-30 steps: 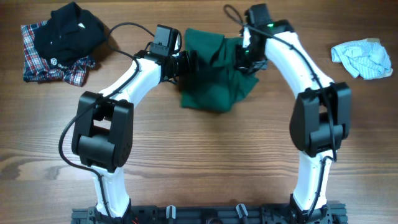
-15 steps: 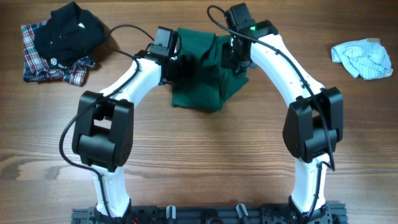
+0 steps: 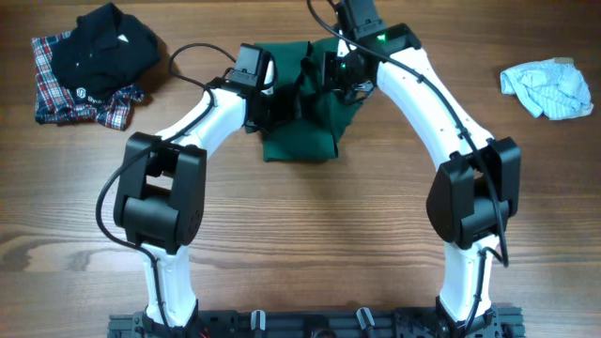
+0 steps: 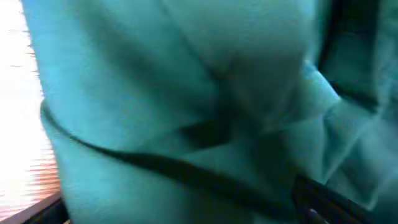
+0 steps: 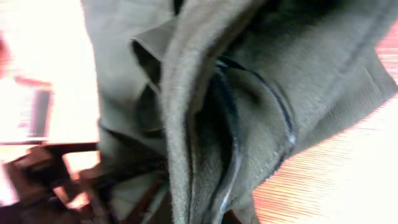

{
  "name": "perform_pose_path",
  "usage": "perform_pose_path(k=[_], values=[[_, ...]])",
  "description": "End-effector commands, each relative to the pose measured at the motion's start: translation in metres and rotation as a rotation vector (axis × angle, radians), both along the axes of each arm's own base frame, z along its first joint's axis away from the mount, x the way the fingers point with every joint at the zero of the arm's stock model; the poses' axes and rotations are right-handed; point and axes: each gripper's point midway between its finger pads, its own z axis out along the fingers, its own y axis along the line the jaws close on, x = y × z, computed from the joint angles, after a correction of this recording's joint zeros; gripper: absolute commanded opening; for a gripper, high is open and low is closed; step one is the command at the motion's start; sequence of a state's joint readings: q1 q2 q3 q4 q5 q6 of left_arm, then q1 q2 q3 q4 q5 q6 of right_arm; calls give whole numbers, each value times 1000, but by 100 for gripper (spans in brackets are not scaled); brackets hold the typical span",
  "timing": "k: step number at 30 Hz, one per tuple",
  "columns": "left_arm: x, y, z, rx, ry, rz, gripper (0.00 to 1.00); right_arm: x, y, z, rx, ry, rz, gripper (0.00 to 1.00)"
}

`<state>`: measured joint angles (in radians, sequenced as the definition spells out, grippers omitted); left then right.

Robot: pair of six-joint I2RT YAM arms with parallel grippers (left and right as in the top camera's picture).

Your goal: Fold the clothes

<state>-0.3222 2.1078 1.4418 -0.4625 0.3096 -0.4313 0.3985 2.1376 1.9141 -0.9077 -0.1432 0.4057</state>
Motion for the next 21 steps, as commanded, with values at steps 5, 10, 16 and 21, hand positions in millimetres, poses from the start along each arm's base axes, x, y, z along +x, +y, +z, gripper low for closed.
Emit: perform_pose_path(k=[5, 10, 16, 21], values=[[-16, -24, -12, 1, 22, -69, 100, -9, 47, 36, 109, -59, 53, 7], [-5, 3, -8, -2, 33, -2, 100, -7, 48, 38, 114, -70, 54, 7], [4, 17, 31, -27, -49, -22, 100, -5, 48, 38, 116, -77, 53, 8], [2, 18, 43, -30, -62, -21, 100, -6, 48, 38, 114, -73, 53, 8]])
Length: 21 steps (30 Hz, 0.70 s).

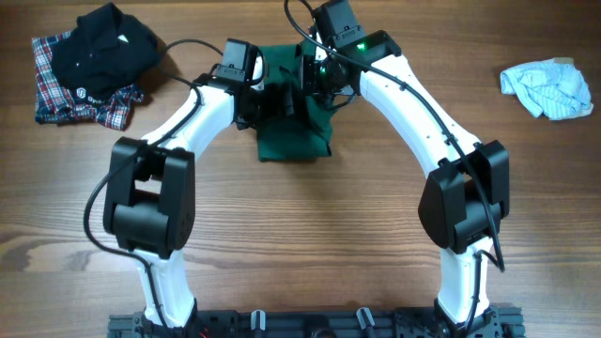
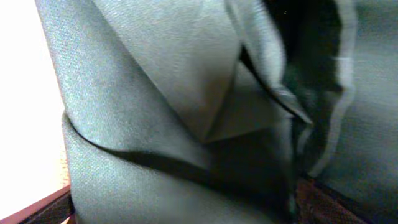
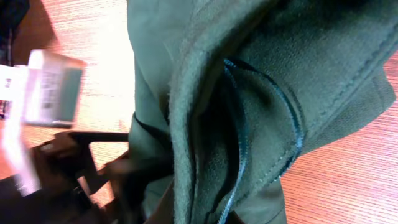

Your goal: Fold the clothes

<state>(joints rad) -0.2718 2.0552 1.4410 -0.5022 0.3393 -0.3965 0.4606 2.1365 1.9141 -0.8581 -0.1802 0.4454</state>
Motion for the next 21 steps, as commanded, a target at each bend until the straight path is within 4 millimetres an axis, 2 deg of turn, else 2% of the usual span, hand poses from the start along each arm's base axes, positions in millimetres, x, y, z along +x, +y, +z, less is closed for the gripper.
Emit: perform_pose_path(k=[1, 4, 8, 12, 16, 20, 21], values=[[-1, -1, 24, -11, -48, -27, 100, 2, 9, 31, 51, -53, 8, 8], [4, 8, 40, -14, -86, -8, 100, 2, 9, 31, 57, -46, -4, 8], [16, 48, 64, 19, -136, 93, 100, 3, 10, 32, 61, -48, -8, 7], [16, 87, 59, 33, -91, 173, 100, 3, 19, 35, 89, -59, -9, 7], [19, 115, 58, 38, -81, 233, 100, -2, 43, 39, 73, -120, 50, 13], [14, 124, 55, 51, -62, 230, 100, -14, 64, 33, -26, -174, 62, 21], [14, 124, 55, 54, -61, 226, 100, -17, 69, 27, -39, -174, 71, 26]])
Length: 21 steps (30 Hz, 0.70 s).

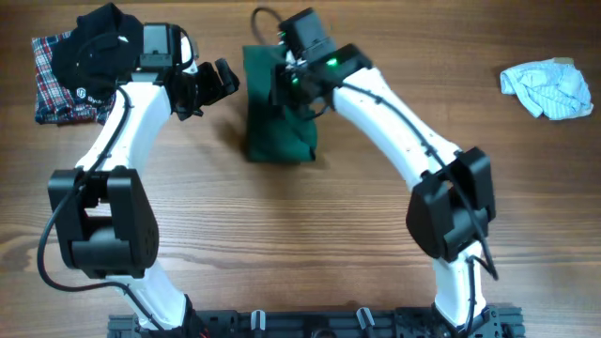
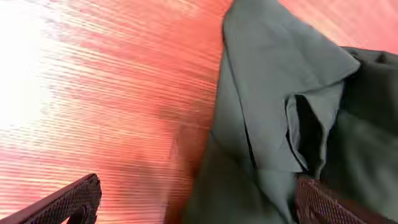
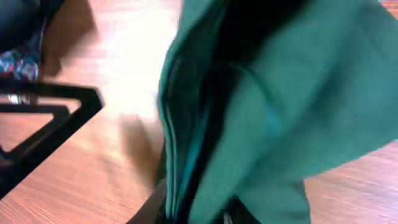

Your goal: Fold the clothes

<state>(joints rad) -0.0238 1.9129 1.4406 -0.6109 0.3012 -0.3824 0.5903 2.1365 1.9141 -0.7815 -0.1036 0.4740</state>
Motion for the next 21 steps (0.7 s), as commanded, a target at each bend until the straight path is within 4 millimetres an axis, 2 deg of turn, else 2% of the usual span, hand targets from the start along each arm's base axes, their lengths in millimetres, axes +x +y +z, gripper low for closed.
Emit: perform_pose_path(k=[1, 4, 7, 10, 13, 15, 17, 21], values=[[-3, 2, 3, 22, -10, -27, 100, -3, 17, 12, -41, -80, 13, 32], [-5, 2, 2, 22, -3, -28, 100, -9, 26, -15, -70, -36, 39, 45], [-6, 2, 2, 22, 3, -28, 100, -13, 28, -32, -81, 1, 51, 50], [-7, 2, 1, 22, 8, -28, 100, -11, 25, -31, -91, -5, 55, 58], [-7, 2, 3, 21, 4, -34, 100, -2, 12, -25, -93, -13, 26, 64], [-9, -12, 8, -20, -18, -114, 100, 4, -1, -20, -72, 5, -13, 64], [-14, -25, 10, -61, -11, -150, 100, -5, 1, -21, 1, 85, 17, 60], [-20, -44, 9, -63, 2, -192, 100, -34, 8, -33, 45, 221, 58, 29]])
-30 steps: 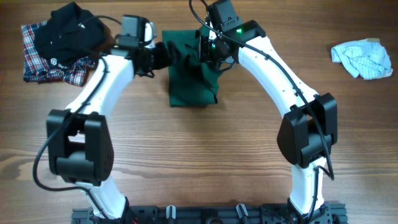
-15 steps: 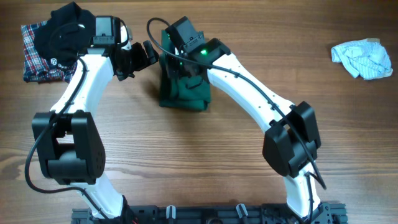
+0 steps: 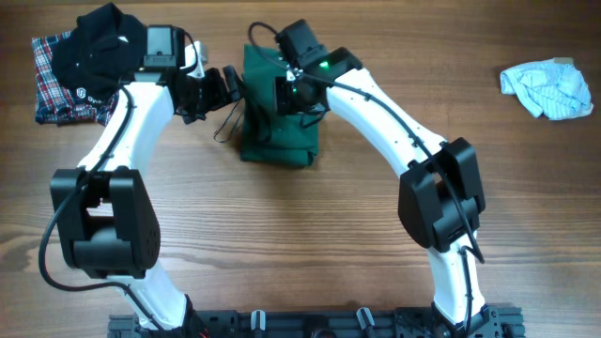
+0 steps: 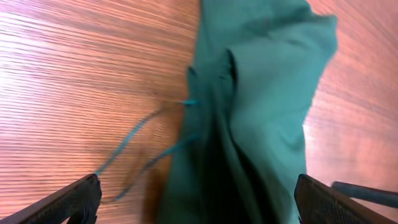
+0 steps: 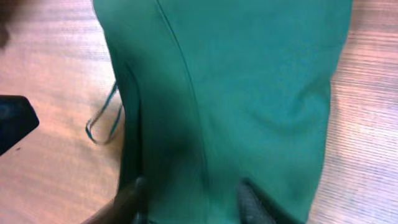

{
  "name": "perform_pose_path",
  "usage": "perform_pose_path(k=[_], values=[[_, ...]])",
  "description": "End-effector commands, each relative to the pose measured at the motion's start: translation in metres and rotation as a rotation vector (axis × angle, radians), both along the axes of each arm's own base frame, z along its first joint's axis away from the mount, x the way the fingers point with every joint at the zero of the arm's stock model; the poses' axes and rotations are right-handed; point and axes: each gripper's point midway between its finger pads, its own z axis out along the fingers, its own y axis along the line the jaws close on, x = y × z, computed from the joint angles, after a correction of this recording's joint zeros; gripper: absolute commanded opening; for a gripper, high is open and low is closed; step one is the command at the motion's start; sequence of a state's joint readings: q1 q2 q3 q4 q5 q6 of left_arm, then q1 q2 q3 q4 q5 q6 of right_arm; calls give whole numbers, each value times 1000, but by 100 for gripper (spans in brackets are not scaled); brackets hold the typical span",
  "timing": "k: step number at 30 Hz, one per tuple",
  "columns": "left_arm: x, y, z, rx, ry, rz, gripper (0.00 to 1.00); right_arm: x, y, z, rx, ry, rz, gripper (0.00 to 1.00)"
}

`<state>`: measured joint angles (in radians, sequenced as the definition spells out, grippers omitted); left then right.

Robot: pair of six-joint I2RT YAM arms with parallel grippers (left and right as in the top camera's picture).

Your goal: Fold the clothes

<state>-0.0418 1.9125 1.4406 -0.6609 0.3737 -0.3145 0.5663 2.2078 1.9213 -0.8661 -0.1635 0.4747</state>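
Note:
A dark green garment (image 3: 279, 113) lies folded into a narrow block at the far middle of the table, and it fills the right wrist view (image 5: 249, 93). Its thin drawstring (image 3: 223, 122) trails onto the wood at its left. My left gripper (image 3: 221, 89) stands wide open at the garment's left edge, with the cloth (image 4: 249, 124) lying between its spread fingers (image 4: 74, 199). My right gripper (image 3: 286, 94) is over the garment's top. Its fingers (image 5: 252, 199) are apart and rest on flat cloth.
A black shirt (image 3: 103, 42) lies on a plaid shirt (image 3: 56, 99) at the far left corner. A crumpled light blue cloth (image 3: 547, 89) sits at the far right. The bare wooden table (image 3: 310, 235) reaches to the near edge.
The right gripper's fingers have spread apart and now rest on flat cloth. The left gripper has come closer to the garment's left edge. The drawstring now lies out on the table.
Both grippers were shut in bunched green cloth at the far middle, then a little further left. Then the left gripper was open and clear of the garment while the right still pinched it. Now the garment lies flat and both grippers are open.

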Motion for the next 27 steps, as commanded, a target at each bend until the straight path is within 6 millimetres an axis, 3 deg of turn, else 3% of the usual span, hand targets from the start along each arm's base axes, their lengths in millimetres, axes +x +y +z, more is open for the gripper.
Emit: perform_pose_path(k=[1, 3, 6, 10, 15, 19, 22, 24, 25, 26, 27], values=[[-6, -28, 11, -30, -31, -92, 100, -24, 21, 7, 72, 71, 46, 25], [-6, -34, 12, -31, -41, -105, 100, -27, 27, 1, 61, 70, 59, 23], [-5, -38, 13, -32, -47, -113, 100, -36, 35, -26, 36, 125, 55, 22], [-6, -37, 12, -32, -43, -113, 100, -49, 27, -58, -15, 235, -9, 12], [-3, -38, 14, -32, -60, -113, 100, -67, 11, -65, -81, 329, -68, 11], [4, -38, 18, -34, -92, -113, 100, -51, 10, -45, -56, 254, -100, 10], [6, -39, 19, -35, -104, -113, 100, -24, -2, -4, -7, 141, -145, 31], [7, -39, 20, -35, -108, -114, 100, -2, -23, 27, 31, 71, -198, 67], [8, -39, 20, -37, -111, -110, 100, 16, -50, 48, 61, 25, -260, 80], [11, -40, 22, -41, -125, -105, 100, 32, -80, 63, 80, -4, -325, 87], [13, -41, 24, -42, -137, -108, 99, 39, -96, 69, 88, -12, -357, 90]])
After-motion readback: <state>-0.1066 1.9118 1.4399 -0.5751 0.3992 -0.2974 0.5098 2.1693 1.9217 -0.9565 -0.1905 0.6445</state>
